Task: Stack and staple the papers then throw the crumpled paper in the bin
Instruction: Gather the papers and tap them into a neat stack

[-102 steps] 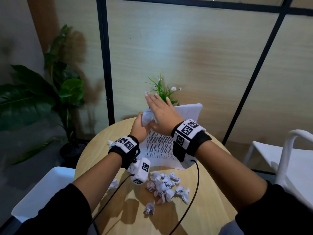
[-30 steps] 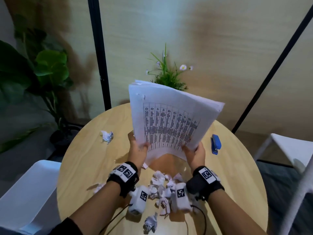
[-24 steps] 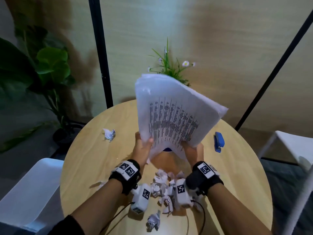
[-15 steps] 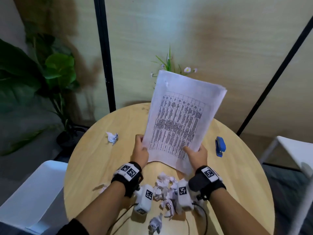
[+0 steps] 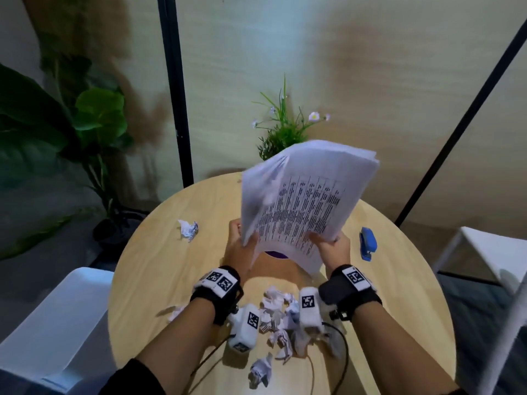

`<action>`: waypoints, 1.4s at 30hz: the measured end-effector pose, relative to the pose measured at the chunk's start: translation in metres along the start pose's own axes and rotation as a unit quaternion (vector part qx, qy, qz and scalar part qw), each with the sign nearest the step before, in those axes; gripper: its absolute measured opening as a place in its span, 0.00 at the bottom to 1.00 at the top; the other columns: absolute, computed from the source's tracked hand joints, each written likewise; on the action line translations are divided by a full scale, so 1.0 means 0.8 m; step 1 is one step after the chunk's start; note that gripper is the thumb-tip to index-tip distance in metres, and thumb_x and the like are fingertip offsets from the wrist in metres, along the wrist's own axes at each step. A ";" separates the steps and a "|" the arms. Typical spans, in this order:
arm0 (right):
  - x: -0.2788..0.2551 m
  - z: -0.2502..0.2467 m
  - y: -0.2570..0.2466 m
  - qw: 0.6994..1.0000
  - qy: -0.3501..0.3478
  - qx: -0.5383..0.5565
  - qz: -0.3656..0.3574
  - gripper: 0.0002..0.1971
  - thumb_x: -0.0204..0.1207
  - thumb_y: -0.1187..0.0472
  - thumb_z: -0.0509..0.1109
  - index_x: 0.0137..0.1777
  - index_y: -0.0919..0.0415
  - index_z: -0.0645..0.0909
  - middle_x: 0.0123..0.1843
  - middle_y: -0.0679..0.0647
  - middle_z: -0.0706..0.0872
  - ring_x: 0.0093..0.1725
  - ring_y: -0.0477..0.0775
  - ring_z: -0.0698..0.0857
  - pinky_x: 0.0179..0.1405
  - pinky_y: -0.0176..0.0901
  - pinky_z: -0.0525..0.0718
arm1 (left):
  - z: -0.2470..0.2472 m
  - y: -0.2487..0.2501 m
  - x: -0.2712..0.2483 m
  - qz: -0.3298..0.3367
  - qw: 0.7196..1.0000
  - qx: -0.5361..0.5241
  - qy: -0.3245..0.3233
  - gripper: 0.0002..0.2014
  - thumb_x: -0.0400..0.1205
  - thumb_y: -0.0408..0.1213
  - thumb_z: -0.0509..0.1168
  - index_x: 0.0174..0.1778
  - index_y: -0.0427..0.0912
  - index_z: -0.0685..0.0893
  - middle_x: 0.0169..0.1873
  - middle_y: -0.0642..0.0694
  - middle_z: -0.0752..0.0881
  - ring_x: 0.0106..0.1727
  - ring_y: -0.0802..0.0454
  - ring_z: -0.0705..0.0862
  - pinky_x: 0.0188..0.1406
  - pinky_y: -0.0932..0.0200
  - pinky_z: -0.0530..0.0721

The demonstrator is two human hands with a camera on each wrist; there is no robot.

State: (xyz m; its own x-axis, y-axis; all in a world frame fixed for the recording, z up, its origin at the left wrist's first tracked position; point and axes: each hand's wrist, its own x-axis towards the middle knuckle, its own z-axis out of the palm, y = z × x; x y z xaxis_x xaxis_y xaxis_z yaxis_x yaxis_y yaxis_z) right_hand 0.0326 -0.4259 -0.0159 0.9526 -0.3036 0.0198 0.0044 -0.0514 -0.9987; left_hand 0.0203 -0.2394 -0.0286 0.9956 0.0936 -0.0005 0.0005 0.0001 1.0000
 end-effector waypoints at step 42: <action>-0.073 -0.012 -0.171 0.992 0.013 0.051 -0.117 0.18 0.68 0.81 0.68 0.39 0.54 0.78 0.37 0.53 0.83 0.38 0.52 0.81 0.40 0.46 0.81 | -0.028 0.175 -0.034 0.178 0.982 -0.059 0.019 0.12 0.72 0.30 0.74 0.51 0.38 0.85 0.41 0.50 0.88 0.35 0.70 0.86 0.41 0.75 0.85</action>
State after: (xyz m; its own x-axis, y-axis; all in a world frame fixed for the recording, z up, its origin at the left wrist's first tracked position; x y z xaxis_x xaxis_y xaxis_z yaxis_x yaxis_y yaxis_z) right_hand -0.0268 -0.4100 0.1198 0.9140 -0.3188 0.2510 0.2562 -0.0263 -0.9663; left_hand -0.0090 -0.2198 0.1114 0.9268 0.1451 0.3465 -0.3595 0.0752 0.9301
